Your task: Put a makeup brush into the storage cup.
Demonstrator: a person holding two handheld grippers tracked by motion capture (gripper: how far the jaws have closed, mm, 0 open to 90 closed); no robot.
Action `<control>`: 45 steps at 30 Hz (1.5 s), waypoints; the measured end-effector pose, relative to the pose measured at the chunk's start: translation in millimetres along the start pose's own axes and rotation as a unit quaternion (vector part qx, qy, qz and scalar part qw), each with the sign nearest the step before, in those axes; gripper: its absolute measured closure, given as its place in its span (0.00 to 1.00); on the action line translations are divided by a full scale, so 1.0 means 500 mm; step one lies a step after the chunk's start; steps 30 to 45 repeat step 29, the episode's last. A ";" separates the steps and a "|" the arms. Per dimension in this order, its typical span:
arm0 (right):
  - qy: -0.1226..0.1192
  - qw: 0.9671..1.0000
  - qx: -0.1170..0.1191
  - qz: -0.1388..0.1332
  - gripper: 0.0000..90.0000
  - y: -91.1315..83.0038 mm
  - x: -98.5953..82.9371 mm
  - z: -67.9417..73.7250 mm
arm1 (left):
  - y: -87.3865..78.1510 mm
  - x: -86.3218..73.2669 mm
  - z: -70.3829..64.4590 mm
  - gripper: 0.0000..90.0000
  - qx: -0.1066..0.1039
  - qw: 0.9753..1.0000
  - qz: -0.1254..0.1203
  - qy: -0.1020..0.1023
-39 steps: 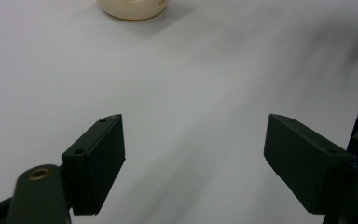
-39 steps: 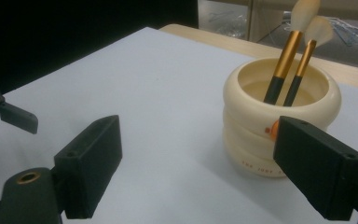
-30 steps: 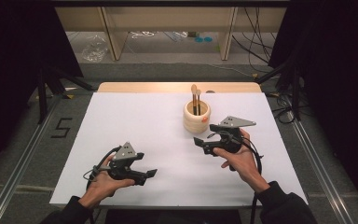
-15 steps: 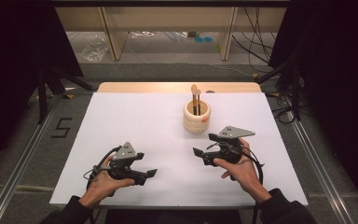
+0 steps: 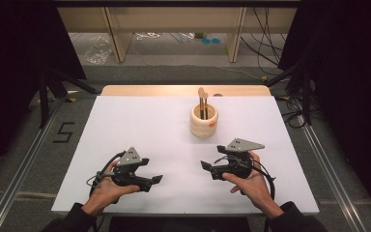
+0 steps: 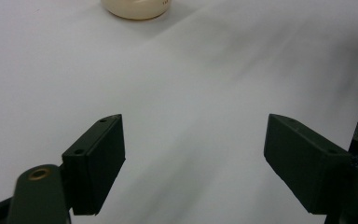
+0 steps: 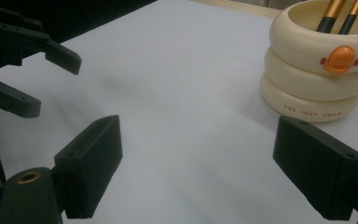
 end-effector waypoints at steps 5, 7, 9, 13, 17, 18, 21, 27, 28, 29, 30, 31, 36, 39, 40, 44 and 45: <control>0.004 1.000 0.005 0.005 0.18 -0.009 -0.011 0.007 | 0.000 -0.001 0.000 0.23 0.002 1.000 -0.001 0.001; 0.002 1.000 0.003 0.004 0.18 -0.011 -0.016 0.007 | 0.000 -0.001 0.000 0.23 0.003 1.000 -0.001 0.001; 0.001 1.000 0.000 0.002 0.18 -0.012 -0.018 0.006 | 0.000 -0.001 0.000 0.23 0.003 1.000 -0.001 0.000; 0.008 1.000 -0.001 0.009 0.18 -0.016 -0.020 0.005 | 0.000 -0.001 0.000 0.23 0.002 1.000 0.001 0.003; 0.005 1.000 -0.003 0.010 0.18 -0.014 -0.022 0.003 | 0.000 -0.001 0.000 0.23 0.002 1.000 0.000 0.003; 0.004 1.000 -0.003 0.006 0.18 -0.012 -0.021 0.004 | 0.000 -0.001 0.000 0.23 0.002 1.000 0.000 0.001; 0.003 1.000 -0.004 0.009 0.18 -0.013 -0.022 0.004 | 0.000 0.000 0.000 0.23 0.002 1.000 0.000 0.004; 0.008 1.000 -0.008 0.012 0.18 -0.010 -0.023 0.000 | 0.000 -0.001 0.000 0.23 0.001 1.000 0.000 0.002; 0.016 1.000 -0.002 0.014 0.18 -0.010 -0.023 0.002 | 0.000 -0.001 0.000 0.23 0.004 1.000 -0.001 0.000; 0.011 1.000 -0.004 0.012 0.18 -0.008 -0.024 -0.001 | 0.000 -0.001 0.000 0.23 0.004 1.000 -0.001 0.000; 0.011 1.000 -0.004 0.012 0.18 -0.008 -0.024 -0.001 | 0.000 -0.001 0.000 0.23 0.004 1.000 -0.001 0.000; 0.011 1.000 -0.004 0.012 0.18 -0.008 -0.024 -0.001 | 0.000 -0.001 0.000 0.23 0.004 1.000 -0.001 0.000; 0.011 1.000 -0.004 0.012 0.18 -0.008 -0.024 -0.001 | 0.000 -0.001 0.000 0.23 0.004 1.000 -0.001 0.000; 0.011 1.000 -0.004 0.012 0.18 -0.008 -0.024 -0.001 | 0.000 -0.001 0.000 0.23 0.004 1.000 -0.001 0.000; 0.011 1.000 -0.004 0.012 0.18 -0.008 -0.024 -0.001 | 0.000 -0.001 0.000 0.23 0.004 1.000 -0.001 0.000; 0.011 1.000 -0.004 0.012 0.18 -0.008 -0.024 -0.001 | 0.000 -0.001 0.000 0.23 0.004 1.000 -0.001 0.000; 0.011 1.000 -0.004 0.012 0.18 -0.008 -0.024 -0.001 | 0.000 -0.001 0.000 0.23 0.004 1.000 -0.001 0.000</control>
Point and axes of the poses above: each handheld gripper's, and its own axes: y roughly forward along the jaws, x roughly out of its top, z roughly to its left, the point moved 5 cm from there along y, roughly forward along the jaws, and after that the axes turned 3 degrees about -y, right-handed, at the moved point
